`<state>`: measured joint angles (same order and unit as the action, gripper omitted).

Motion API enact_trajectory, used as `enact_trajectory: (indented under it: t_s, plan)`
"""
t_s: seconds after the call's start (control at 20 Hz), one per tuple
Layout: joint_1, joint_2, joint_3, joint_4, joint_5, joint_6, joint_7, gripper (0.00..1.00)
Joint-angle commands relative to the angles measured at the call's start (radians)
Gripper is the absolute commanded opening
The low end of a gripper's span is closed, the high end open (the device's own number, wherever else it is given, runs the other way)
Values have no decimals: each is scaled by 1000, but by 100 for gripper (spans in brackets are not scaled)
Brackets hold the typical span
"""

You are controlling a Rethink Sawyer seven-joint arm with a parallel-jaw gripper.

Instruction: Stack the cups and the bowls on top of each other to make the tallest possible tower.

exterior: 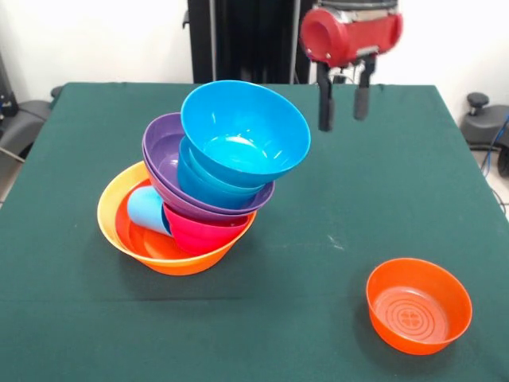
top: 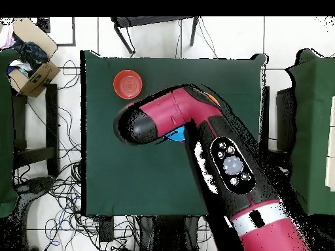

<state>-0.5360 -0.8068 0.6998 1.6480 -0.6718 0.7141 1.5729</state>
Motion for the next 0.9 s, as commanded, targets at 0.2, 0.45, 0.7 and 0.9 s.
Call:
enact_trajectory:
  t_s: [0.2, 0.45, 0.7, 0.9]
  plan:
    - [60, 193, -211, -292, 51, -16, 374, 100]
    - [65, 270, -234, -398, 16, -25, 401, 100]
    - [62, 309, -239, -447, 32, -1, 399, 100]
    - [80, 300, -260, -448, 53, 23, 416, 100]
